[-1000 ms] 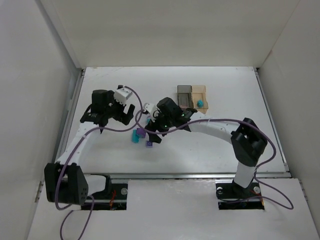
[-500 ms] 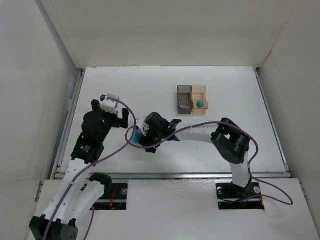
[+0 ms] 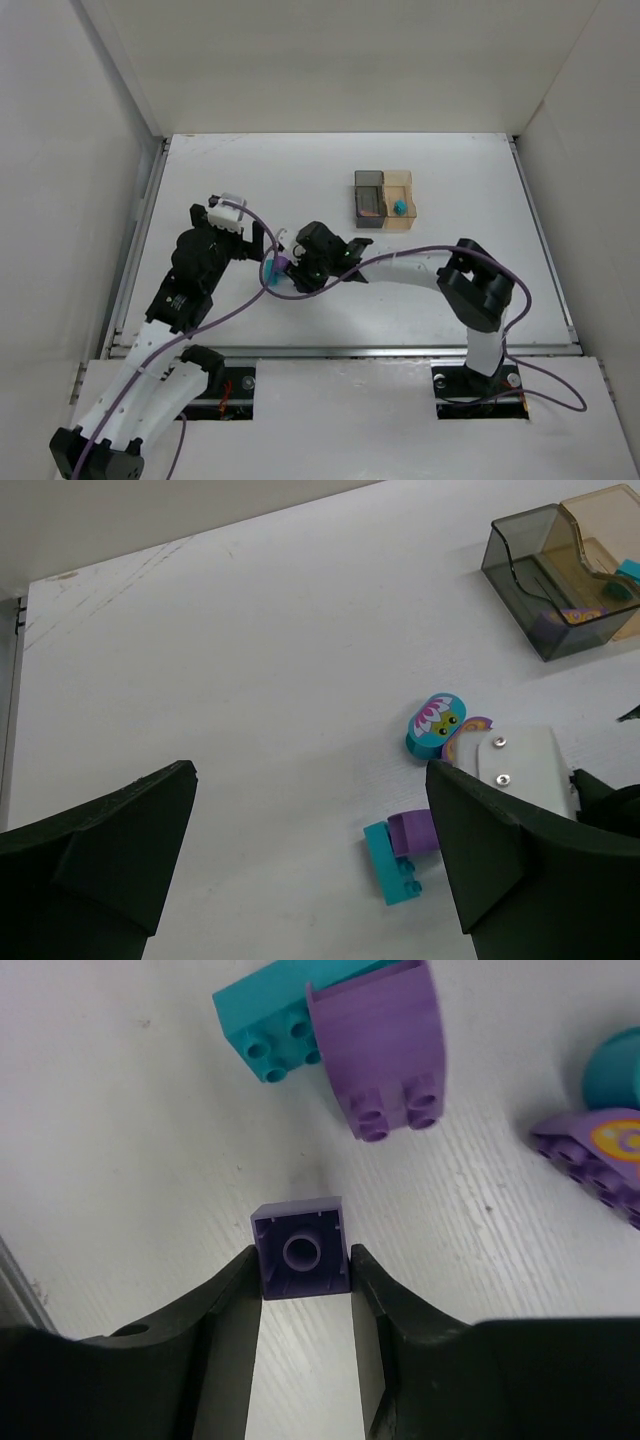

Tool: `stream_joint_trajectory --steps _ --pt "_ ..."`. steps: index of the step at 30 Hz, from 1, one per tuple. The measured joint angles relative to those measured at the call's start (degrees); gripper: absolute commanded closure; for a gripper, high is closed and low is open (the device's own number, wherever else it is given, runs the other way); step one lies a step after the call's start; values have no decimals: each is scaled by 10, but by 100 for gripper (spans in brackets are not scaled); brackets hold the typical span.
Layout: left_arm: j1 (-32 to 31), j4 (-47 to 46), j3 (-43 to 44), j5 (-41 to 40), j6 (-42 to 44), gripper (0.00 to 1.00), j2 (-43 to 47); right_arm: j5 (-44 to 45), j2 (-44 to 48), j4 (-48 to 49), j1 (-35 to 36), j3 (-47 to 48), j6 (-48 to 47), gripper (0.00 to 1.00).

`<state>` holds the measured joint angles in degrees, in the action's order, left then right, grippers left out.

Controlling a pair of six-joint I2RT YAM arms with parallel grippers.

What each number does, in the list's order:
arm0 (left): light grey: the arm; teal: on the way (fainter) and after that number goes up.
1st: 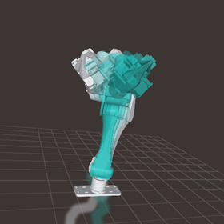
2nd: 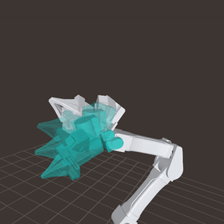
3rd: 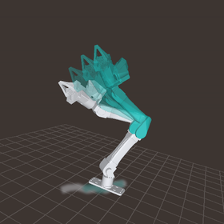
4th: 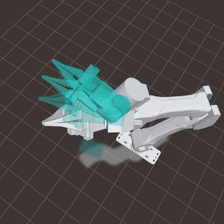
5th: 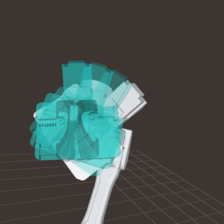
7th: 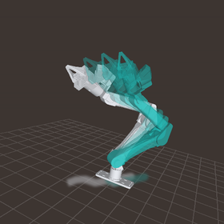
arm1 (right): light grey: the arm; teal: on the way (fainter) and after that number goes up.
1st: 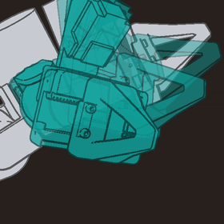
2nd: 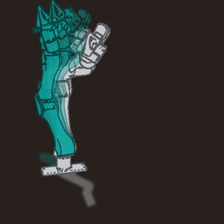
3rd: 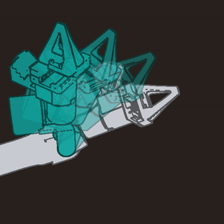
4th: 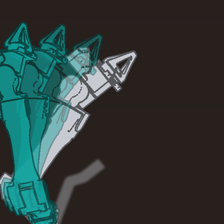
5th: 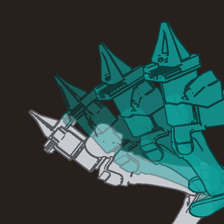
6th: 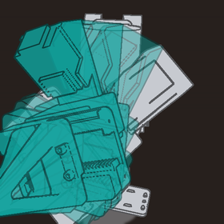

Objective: Sort the legos into containers by color

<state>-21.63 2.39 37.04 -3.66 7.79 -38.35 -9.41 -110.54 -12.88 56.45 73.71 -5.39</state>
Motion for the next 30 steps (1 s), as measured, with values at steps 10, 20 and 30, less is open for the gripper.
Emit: stream_joint_trajectory --steps 10,20,30 --pt "-29 -15 -1 -3 28 0 -25 39 181 -29 -151 20 119 100" --pt "-32 -5 2 71 136 0 -167 95 -35 -107 -333 266 188 100" --pt "-32 9 6 101 146 0 -175 118 -123 -185 -335 307 193 37"
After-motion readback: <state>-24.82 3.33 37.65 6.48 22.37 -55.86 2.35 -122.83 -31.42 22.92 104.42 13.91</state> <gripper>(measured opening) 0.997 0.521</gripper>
